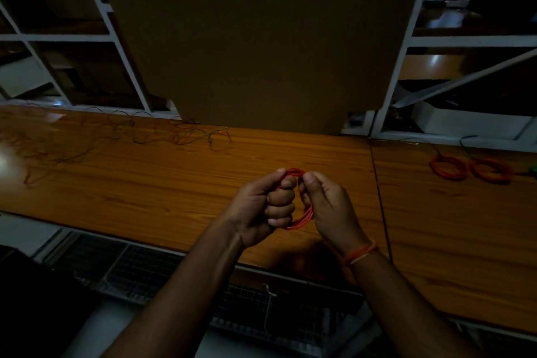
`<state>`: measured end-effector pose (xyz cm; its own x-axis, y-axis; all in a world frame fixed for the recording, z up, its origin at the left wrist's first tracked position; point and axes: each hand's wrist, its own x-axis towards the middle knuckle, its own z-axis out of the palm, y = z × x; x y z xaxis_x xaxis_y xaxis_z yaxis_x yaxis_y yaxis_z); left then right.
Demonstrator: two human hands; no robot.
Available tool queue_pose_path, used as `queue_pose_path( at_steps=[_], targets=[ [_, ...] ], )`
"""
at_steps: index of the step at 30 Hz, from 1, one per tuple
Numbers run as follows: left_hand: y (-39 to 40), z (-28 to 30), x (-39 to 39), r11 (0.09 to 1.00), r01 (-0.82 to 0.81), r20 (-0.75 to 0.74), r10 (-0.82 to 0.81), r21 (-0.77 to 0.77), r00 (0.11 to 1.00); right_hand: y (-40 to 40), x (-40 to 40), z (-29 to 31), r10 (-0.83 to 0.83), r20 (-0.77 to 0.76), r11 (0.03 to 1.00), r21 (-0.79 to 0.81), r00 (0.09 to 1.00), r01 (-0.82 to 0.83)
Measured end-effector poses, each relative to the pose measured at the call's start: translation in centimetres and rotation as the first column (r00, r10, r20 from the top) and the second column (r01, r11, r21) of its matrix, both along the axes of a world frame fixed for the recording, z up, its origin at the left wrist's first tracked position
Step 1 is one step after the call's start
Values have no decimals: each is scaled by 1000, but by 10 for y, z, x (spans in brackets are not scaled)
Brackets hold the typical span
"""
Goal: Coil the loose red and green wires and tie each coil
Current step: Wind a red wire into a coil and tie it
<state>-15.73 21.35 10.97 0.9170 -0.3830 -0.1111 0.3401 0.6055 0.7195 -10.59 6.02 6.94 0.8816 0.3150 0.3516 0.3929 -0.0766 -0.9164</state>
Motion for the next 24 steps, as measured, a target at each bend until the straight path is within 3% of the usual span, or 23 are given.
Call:
queue_pose_path(
  at_steps=[5, 9, 12, 16, 21, 24],
  targets=[
    [-5, 0, 1, 983, -132, 39, 128, 127, 991, 0, 3, -2, 31, -35, 999, -3, 999, -32],
    [-6, -1, 0, 979, -165, 25, 163, 119, 986, -6, -1, -3, 137, -152, 990, 67, 979, -128],
    [2, 4, 2, 978, -202, 0, 203, 43, 979, -18, -3, -12, 208, -274, 977, 91, 939, -190],
    [25, 8, 10, 953, -282, -24, 281, -109, 959, -43, -9, -36, 228, -311, 973, 45, 923, -225],
    [49, 8, 17, 860, -424, -57, 426, -283, 903, -60, -21, -61, 91, -413, 996, 42, 906, -81],
    [60, 7, 20, 794, -530, -95, 528, -297, 844, -63, -28, -72, -3, -477, 1000, 17, 879, 13]
  ],
)
